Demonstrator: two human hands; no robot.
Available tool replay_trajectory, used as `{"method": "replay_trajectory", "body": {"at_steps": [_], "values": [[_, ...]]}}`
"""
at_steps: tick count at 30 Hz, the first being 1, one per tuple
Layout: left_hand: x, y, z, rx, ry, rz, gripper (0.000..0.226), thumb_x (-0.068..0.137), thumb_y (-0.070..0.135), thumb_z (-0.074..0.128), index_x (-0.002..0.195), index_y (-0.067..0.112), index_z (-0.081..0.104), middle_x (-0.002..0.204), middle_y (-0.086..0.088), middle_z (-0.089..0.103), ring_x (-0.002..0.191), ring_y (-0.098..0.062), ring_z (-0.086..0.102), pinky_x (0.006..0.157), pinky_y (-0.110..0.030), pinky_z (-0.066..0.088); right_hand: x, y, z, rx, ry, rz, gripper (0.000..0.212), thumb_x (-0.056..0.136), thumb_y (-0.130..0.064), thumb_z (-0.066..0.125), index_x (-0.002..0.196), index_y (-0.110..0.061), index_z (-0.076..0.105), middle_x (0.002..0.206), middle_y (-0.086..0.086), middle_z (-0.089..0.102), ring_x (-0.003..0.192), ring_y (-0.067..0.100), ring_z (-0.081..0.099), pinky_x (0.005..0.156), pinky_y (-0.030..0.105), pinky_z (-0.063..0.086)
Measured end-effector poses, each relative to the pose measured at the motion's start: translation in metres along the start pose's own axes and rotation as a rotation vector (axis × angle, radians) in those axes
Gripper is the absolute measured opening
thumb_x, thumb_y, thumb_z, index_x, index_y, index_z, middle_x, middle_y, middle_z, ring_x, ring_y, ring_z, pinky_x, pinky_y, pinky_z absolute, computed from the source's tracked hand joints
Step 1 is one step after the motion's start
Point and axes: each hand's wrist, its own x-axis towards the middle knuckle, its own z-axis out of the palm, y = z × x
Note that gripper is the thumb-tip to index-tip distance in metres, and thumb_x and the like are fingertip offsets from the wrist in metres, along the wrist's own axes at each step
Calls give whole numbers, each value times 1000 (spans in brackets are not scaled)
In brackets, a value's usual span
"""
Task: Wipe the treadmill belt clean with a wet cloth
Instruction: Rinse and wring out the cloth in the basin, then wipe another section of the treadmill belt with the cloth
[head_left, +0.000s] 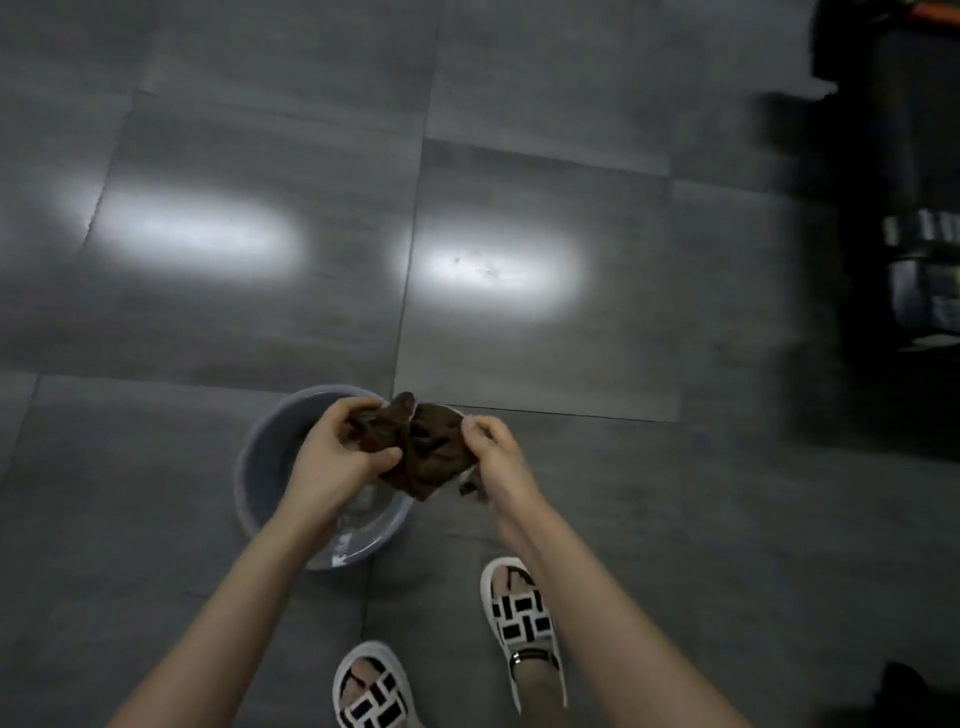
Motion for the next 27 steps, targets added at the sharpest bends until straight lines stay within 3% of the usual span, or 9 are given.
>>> {"method": "replay_trajectory", "body": {"at_steps": [2,4,6,8,9,12,16,22,27], "values": [[-32,38,43,47,-146,23,54,72,-16,69,113,16,55,102,-6,65,91,-20,65,78,-35,56,-33,-24,-32,247,-2,50,42,85,-39,64,113,-8,57,108,17,66,94,30,64,78,41,53],[-60,72,88,140,-310,33,61,68,-16,72,115,17,53,104,-12,66,92,-24,66,83,-40,55,-67,-48,-72,399,74,63,62,72,-36,76,122,-9,52,114,18,65,95,29,66,71,43,56],[-82,106,132,197,-452,6,62,71,-16,69,119,17,50,101,-15,68,90,-26,67,82,-39,55,-96,-70,-115,466,134,19,51,76,-23,75,119,-6,54,104,16,69,81,24,68,59,33,54],[-100,138,170,198,-549,-35,54,78,-14,61,120,18,49,102,-14,68,93,-25,67,79,-35,56,-119,-85,-160,552,180,-42,17,86,-10,63,103,-8,62,85,9,71,67,19,67,53,27,52],[-109,152,188,204,-572,-34,49,81,-13,59,119,17,51,104,-14,67,95,-24,66,80,-36,57,-131,-93,-183,613,228,-74,10,88,-5,58,95,-10,63,77,7,70,62,18,66,50,25,52],[-133,186,244,300,-576,33,30,86,-5,58,112,10,58,106,-15,64,96,-25,63,83,-38,56,-161,-112,-253,704,361,-126,15,88,-2,56,93,-14,63,75,6,66,59,17,64,50,24,50],[-154,213,330,389,-532,158,15,88,0,56,97,11,62,98,-14,64,81,-21,59,74,-31,53,-195,-130,-355,719,531,-165,15,87,-5,58,96,-16,66,77,1,71,65,14,67,53,22,52],[-159,242,474,507,-492,327,18,87,6,56,83,23,62,90,-11,68,88,-30,65,85,-47,53,-213,-161,-516,646,618,-179,26,86,-10,60,111,-14,65,92,7,71,79,19,69,59,26,54],[-151,275,574,538,-466,428,17,87,11,56,85,26,63,86,-2,66,89,-24,63,87,-46,52,-201,-206,-623,545,667,-222,27,86,-10,62,112,-16,65,94,5,72,81,19,70,60,28,55]]}}
